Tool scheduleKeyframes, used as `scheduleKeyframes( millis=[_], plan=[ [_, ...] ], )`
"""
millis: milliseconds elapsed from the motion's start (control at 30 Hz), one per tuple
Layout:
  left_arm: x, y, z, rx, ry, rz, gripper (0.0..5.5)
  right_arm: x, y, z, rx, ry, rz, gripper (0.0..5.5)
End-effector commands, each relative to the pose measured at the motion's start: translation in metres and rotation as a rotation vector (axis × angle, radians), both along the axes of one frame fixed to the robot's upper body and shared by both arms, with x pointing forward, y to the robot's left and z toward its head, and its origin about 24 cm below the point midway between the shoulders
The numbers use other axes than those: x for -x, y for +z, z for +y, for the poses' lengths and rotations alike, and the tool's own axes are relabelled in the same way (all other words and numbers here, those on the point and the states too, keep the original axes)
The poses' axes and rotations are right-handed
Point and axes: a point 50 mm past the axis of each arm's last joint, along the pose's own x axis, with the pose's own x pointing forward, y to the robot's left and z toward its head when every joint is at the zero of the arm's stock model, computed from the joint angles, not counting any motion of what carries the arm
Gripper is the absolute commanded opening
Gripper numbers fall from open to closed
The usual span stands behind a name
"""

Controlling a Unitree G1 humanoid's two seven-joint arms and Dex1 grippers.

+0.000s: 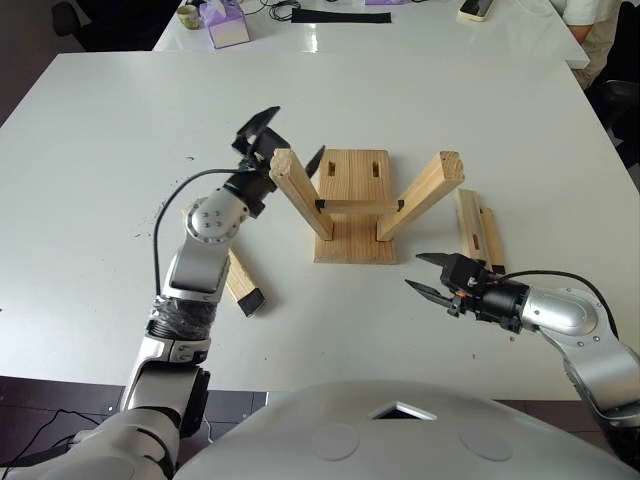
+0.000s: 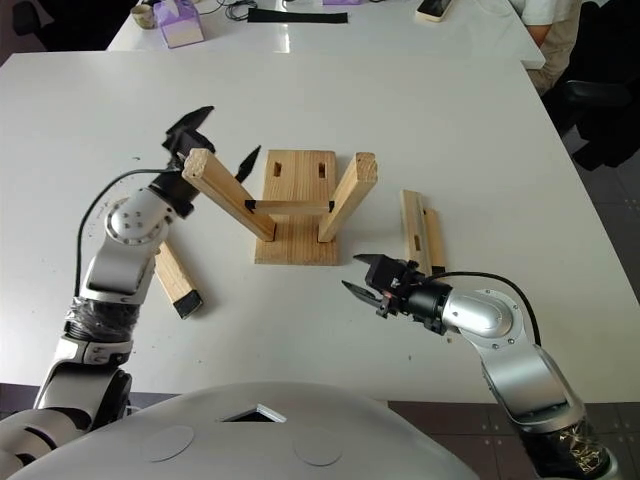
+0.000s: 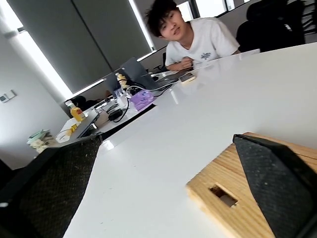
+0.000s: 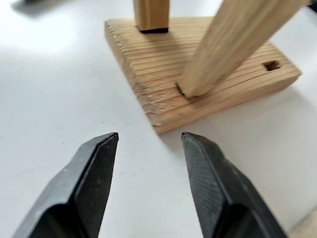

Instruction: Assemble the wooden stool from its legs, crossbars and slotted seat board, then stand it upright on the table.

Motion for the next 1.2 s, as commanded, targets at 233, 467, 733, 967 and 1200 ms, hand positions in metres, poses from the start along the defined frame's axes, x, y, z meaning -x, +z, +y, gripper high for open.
scheduleKeyframes(
  millis=[233, 467, 733, 967, 1200],
  plan=[
    [0.02, -0.014, -0.052, 0.006, -0.167, 0.062, 4.92, -0.044, -0.031, 0.007, -0.08, -0.352, -0.013, 2.36],
    [0.033, -0.025, -0.074, -0.021, -0.231, 0.124, 4.92, -0.066, -0.047, -0.004, 0.033, -0.415, -0.1, 2.36],
    [0.02, -0.003, -0.061, 0.031, -0.192, 0.131, 4.92, -0.073, -0.028, -0.011, 0.017, -0.37, -0.202, 2.36],
    [-0.032, 0.045, -0.021, 0.037, -0.061, -0.016, 4.92, -0.046, -0.006, -0.023, 0.031, -0.31, -0.173, 2.36],
    [-0.073, 0.007, -0.005, -0.178, -0.033, -0.071, 4.92, -0.01, 0.02, -0.01, -0.112, -0.076, 0.032, 2.36]
  ],
)
